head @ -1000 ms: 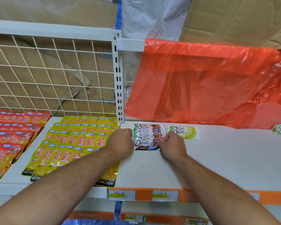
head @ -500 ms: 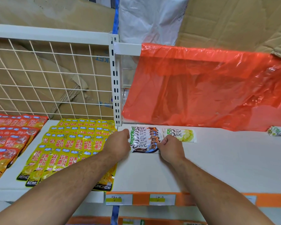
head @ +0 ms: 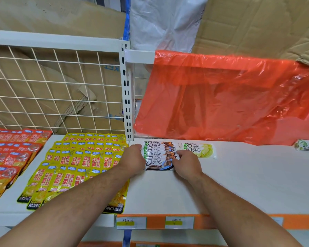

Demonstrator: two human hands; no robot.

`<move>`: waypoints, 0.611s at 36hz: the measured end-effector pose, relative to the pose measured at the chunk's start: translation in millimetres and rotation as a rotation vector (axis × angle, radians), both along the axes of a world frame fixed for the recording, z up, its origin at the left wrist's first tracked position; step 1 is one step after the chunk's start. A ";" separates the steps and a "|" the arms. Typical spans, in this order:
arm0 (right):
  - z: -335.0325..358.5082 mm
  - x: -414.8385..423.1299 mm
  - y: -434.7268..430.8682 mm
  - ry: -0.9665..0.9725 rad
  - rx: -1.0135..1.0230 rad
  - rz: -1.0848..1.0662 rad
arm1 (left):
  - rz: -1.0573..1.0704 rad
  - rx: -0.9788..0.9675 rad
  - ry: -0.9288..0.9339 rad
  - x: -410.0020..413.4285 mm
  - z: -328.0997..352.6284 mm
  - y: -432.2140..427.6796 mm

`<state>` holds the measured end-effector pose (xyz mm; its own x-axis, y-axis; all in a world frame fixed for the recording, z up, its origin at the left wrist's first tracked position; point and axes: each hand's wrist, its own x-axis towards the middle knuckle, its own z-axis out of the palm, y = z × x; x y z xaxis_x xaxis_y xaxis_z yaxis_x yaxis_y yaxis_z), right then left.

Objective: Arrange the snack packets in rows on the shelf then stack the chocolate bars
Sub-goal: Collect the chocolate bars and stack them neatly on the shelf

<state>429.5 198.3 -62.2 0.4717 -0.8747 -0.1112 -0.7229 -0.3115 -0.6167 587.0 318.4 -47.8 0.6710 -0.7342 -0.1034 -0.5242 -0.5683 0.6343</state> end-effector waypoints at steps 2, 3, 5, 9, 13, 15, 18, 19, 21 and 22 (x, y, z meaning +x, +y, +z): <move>-0.3 0.1 -1.0 0.005 -0.008 0.005 | -0.015 0.006 -0.001 -2.4 0.0 -0.6; -0.8 0.1 -1.7 0.005 -0.006 0.006 | -0.019 0.007 -0.007 -3.2 0.0 -0.9; -2.0 -0.3 -3.5 0.002 -0.007 0.003 | -0.015 0.004 -0.008 -2.6 -0.6 -1.3; -4.4 -1.4 -6.8 -0.010 -0.004 -0.016 | -0.006 -0.015 -0.015 1.5 -0.4 0.1; -4.1 -4.2 -9.7 -0.049 -0.035 -0.063 | -0.048 -0.081 -0.116 -2.1 6.9 2.3; -1.7 -9.2 -14.2 -0.040 -0.113 -0.081 | -0.110 -0.172 -0.210 -3.3 10.0 1.4; 5.2 -24.2 -27.6 0.055 -0.276 -0.100 | -0.216 -0.216 -0.352 -3.8 12.3 -5.0; 6.7 -30.9 -34.3 0.102 -0.328 -0.089 | -0.245 -0.208 -0.384 -5.0 12.7 -8.1; 5.5 -43.7 -50.7 0.203 -0.443 -0.017 | -0.284 -0.190 -0.435 -9.2 13.2 -14.4; 4.0 -49.6 -59.0 0.243 -0.498 0.028 | -0.295 -0.180 -0.447 -12.0 12.8 -17.4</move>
<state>379.9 139.3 -58.2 0.5080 -0.8368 0.2041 -0.8132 -0.5441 -0.2068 575.0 301.0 -35.0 0.3848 -0.8770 0.2878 -0.8843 -0.2608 0.3873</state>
